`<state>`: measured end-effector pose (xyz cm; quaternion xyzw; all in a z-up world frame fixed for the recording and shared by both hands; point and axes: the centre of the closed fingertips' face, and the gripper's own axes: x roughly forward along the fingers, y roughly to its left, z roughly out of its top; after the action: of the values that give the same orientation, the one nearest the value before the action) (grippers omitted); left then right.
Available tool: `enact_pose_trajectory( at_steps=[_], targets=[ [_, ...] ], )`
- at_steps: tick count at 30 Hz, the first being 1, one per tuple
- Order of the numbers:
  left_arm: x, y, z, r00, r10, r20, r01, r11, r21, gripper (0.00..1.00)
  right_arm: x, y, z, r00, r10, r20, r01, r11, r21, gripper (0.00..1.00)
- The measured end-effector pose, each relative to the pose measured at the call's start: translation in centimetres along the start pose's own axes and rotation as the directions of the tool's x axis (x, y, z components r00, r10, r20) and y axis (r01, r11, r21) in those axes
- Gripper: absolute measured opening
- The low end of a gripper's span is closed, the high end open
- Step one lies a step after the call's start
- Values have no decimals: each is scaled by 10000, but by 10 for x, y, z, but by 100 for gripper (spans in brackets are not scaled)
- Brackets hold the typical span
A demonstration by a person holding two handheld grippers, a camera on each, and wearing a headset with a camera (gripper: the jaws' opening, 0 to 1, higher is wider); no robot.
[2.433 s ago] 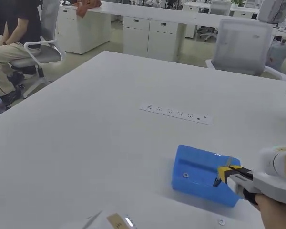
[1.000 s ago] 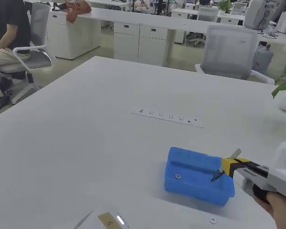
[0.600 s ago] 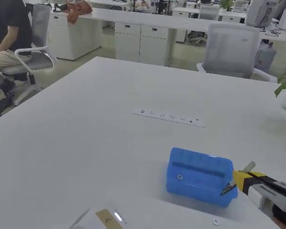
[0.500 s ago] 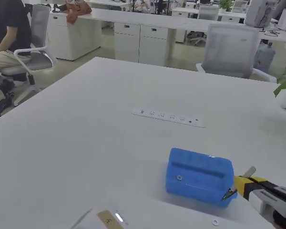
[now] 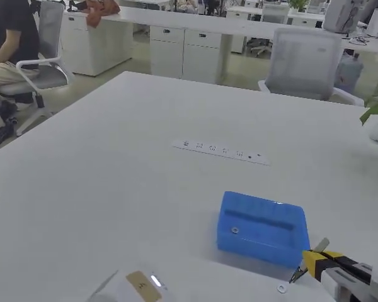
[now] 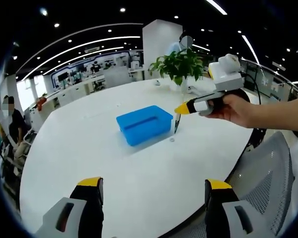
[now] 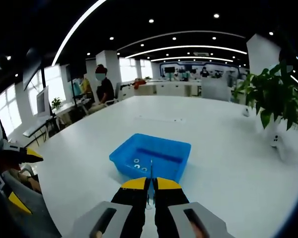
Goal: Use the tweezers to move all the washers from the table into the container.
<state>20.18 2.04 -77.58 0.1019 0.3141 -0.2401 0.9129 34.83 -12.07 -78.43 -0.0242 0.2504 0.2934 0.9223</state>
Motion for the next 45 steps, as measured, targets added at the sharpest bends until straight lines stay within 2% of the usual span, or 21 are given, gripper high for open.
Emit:
enact_pose_trajectory(
  at_steps=[6, 17, 24, 30, 31, 33, 35, 36, 38, 43, 45],
  targets=[
    [1, 1, -1, 10000, 37, -53, -37, 10000, -7, 86, 2, 3, -9, 9998, 90, -154, -89, 9999, 91, 1],
    [2, 1, -3, 9999, 30, -158, -29, 10000, 59, 86, 10, 1, -10, 10000, -60, 36, 60, 9998, -169, 1],
    [2, 0, -4, 9998, 24, -219, -24, 10000, 42, 86, 14, 0, -15, 10000, -23, -87, 21, 9998, -183, 1],
    [2, 0, -4, 9998, 28, -219, -27, 10000, 44, 85, 16, -1, -18, 9998, -26, -178, 18, 9989, -464, 1],
    [2, 0, -4, 9998, 25, -217, -24, 10000, 45, 85, 16, 0, -17, 10000, -5, 2, 5, 9987, -504, 1],
    [3, -1, -4, 9998, 10, -220, -10, 10000, 32, 85, 14, 0, -18, 10000, 0, 13, 0, 9988, -489, 1],
    [3, -2, -4, 9997, -13, -228, 14, 10000, 44, 85, 14, 2, -19, 10000, -23, -1, 23, 9972, -748, 1],
    [3, -2, -4, 9997, -21, -224, 23, 10000, 65, 85, 13, 3, -19, 10000, 25, -36, -29, 9919, -1266, 1],
    [4, -3, -4, 9997, -43, -236, 45, 9999, 97, 85, 12, 6, -21, 9998, 95, -165, -121, 9850, -1719, 0],
    [5, -6, -3, 9997, -116, -212, 118, 9998, 133, 85, 12, 5, -22, 9993, 198, -311, -252, 9830, -1821, 0],
    [5, -7, -1, 9998, -130, -176, 133, 9998, 142, 85, 11, 8, -22, 9984, 341, -455, -433, 9750, -2180, 0]
  ],
)
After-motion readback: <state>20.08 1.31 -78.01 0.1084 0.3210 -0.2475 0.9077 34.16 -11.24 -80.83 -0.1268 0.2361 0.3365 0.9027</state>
